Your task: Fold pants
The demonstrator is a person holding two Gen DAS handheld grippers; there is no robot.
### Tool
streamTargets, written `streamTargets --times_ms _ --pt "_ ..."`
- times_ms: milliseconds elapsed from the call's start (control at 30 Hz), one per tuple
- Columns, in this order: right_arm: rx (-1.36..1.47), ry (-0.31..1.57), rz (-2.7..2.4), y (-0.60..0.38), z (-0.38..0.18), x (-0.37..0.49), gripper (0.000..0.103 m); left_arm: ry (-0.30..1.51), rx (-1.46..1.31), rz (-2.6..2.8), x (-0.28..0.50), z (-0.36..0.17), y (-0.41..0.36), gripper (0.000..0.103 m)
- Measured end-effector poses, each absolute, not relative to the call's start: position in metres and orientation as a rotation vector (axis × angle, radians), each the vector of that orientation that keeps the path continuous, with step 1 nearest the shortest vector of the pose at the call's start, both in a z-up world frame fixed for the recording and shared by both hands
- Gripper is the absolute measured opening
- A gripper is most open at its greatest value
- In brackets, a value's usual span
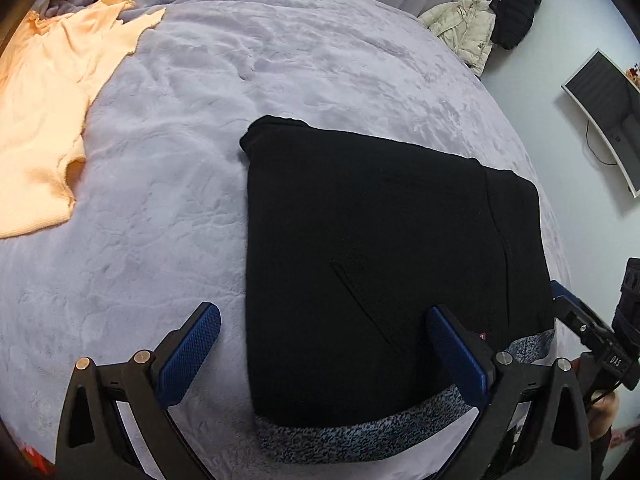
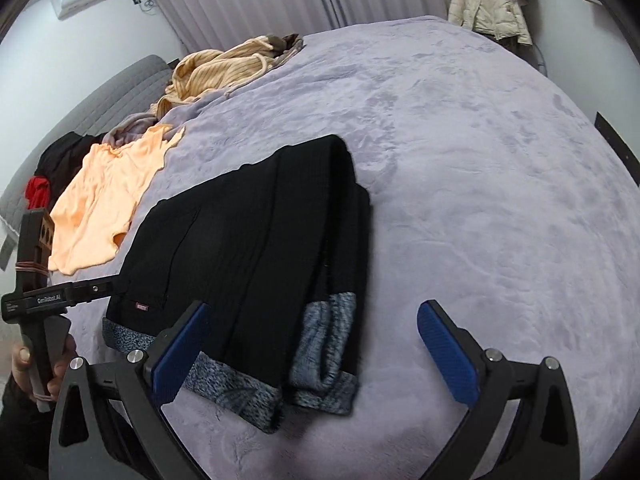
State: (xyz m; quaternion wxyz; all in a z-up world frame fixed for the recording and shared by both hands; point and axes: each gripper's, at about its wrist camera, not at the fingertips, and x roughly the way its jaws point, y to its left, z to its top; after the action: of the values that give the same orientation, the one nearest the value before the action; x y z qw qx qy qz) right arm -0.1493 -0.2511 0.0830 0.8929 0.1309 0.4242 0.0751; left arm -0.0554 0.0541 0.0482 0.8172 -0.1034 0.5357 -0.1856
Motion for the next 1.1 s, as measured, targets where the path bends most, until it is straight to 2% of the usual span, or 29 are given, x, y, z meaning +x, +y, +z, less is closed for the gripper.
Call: streamTargets --times_ms 400,567,1100 --pt "0.315 0.981 0.229 -0.23 0.047 -0.108 0.103 1.153 -0.307 -0.454 -0.028 0.026 0.041 0.103" --pt "0.417 1.01 0.274 -0.243 0.029 -0.091 0.103 1.157 -0.371 -0.51 -0.014 0.013 0.043 0.103" --pt "0.414 1.055 0.402 -0.237 0.019 -0.069 0.103 1.082 -0.321 -0.639 -0.012 0.005 0.04 0.103"
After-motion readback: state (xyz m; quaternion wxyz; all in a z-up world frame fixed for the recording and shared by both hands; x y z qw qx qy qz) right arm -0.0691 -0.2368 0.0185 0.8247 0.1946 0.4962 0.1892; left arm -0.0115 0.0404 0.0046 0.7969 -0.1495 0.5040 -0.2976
